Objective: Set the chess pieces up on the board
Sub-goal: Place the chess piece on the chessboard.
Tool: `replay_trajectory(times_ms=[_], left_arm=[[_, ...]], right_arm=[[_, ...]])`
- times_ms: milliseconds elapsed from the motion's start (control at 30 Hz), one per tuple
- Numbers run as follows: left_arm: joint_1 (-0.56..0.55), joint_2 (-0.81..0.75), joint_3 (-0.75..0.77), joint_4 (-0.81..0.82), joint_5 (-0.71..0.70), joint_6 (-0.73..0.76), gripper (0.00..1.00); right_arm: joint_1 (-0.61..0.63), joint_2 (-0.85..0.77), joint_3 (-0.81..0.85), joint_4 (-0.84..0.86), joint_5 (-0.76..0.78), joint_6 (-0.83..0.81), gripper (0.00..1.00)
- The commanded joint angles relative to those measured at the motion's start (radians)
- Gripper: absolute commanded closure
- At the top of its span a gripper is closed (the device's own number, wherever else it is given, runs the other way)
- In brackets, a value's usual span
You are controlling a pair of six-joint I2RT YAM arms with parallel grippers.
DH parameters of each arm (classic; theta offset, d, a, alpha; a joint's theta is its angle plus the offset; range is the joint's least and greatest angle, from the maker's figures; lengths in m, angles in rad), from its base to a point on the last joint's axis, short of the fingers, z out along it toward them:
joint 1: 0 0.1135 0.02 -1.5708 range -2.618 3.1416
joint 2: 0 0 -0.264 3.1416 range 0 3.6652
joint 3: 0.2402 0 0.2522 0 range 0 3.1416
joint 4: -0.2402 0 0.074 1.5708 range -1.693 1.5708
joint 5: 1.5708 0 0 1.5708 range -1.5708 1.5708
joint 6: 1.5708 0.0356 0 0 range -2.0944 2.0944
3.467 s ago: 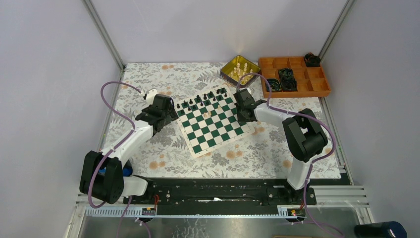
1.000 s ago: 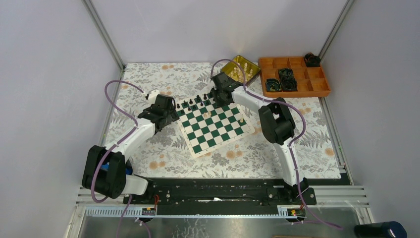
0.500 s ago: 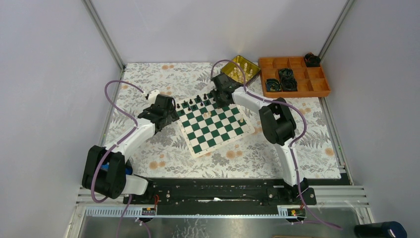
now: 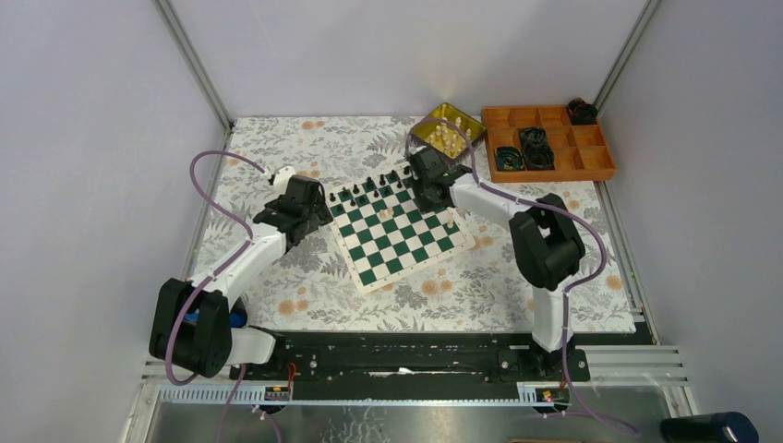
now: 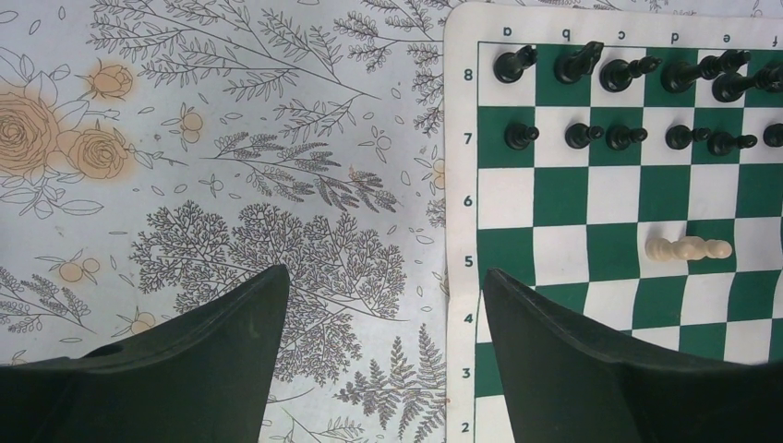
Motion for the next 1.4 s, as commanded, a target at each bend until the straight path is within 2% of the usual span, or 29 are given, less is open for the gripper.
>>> replay_trajectory(times_ms=[0,367,767,800,900,1000,1100,1367], left_arm=[[0.005,-0.030,-0.020,0.020,0.004,-0.009,0.15],[0.003,-0.035,-0.029,0.019,0.024,0.001,0.15],[0.004,-0.025,-0.030,0.026,0.032,0.017,0.15],[0.004,-0.025,-0.031,0.027,0.033,0.017,0.15],[0.003,-0.023,-0.028,0.027,0.033,0.017,0.15],[0.004,-0.021,-0.026,0.027,0.033,0.017,0.14],[0.003,-0.020,-0.025,0.027,0.033,0.014,0.14],[0.003,-0.027,-0.019,0.025,0.027,0.009,0.13]], right_arm=[[0.010,-0.113,-0.083,0.031,0.046,0.009,1.00],[0.026,-0.175,-0.228,0.064,0.069,0.041,1.00],[0.030,-0.165,-0.261,0.076,0.094,0.052,1.00],[0.030,-0.163,-0.260,0.077,0.093,0.052,0.97],[0.032,-0.168,-0.258,0.077,0.093,0.047,0.78],[0.033,-0.170,-0.243,0.068,0.092,0.039,0.65],[0.035,-0.172,-0.224,0.059,0.088,0.033,0.60],[0.051,-0.160,-0.130,0.032,0.070,0.004,0.58]])
